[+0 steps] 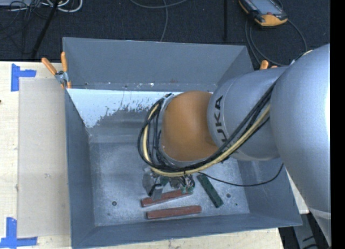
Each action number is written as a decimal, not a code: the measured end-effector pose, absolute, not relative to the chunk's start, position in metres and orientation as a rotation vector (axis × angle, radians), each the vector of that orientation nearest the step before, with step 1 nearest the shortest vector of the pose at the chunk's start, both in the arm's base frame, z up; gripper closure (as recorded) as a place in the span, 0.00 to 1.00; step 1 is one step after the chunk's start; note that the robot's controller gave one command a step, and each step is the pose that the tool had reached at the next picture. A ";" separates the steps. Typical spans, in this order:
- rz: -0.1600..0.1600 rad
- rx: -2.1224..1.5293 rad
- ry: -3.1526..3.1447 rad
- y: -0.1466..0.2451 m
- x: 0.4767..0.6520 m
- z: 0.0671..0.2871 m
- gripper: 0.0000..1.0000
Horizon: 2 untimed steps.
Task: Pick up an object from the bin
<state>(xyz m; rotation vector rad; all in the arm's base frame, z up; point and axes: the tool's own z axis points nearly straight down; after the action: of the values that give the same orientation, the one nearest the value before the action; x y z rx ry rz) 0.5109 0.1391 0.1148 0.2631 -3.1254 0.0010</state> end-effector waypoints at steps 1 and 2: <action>0.000 0.210 -3.132 0.112 0.474 0.115 0.00; 0.000 0.211 -3.132 0.112 0.474 0.115 0.00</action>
Offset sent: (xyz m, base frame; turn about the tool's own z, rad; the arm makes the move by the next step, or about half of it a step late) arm 0.0000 0.0000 0.0000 0.0000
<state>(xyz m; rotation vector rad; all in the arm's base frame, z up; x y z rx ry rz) 0.4742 0.1123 0.1155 0.2110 -3.1324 0.0003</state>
